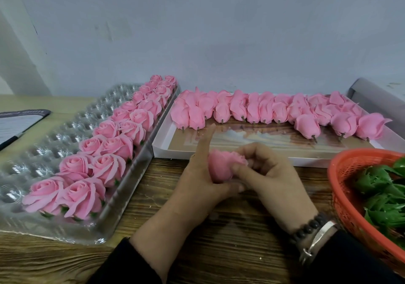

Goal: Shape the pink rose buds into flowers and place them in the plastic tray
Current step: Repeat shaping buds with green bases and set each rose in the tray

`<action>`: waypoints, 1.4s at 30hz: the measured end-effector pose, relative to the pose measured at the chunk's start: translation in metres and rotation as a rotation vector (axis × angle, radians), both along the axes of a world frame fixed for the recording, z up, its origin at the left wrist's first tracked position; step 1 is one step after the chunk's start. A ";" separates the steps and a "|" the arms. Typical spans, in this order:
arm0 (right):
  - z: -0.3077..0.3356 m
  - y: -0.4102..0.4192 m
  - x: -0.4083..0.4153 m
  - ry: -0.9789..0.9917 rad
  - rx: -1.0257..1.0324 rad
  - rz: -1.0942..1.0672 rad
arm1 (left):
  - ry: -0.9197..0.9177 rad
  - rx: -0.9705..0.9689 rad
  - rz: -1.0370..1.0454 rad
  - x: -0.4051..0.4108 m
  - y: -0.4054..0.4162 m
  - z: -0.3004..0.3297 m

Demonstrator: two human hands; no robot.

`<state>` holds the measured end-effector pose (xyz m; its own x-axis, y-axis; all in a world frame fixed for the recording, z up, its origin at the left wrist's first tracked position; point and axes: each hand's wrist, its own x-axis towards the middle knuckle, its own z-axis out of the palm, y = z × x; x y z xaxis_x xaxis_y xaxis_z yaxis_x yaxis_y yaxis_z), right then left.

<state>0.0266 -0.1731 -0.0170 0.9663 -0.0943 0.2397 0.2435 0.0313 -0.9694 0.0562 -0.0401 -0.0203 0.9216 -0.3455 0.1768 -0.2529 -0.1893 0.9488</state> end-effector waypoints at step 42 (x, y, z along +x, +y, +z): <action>0.001 0.020 -0.006 0.140 -0.206 0.113 | 0.598 -0.774 -0.047 0.000 -0.007 0.005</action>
<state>0.0202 -0.1535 -0.0161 0.9929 0.0525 0.1063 0.1131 -0.1503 -0.9822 0.0561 -0.0472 -0.0148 0.9210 -0.3699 -0.1219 0.3192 0.5377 0.7804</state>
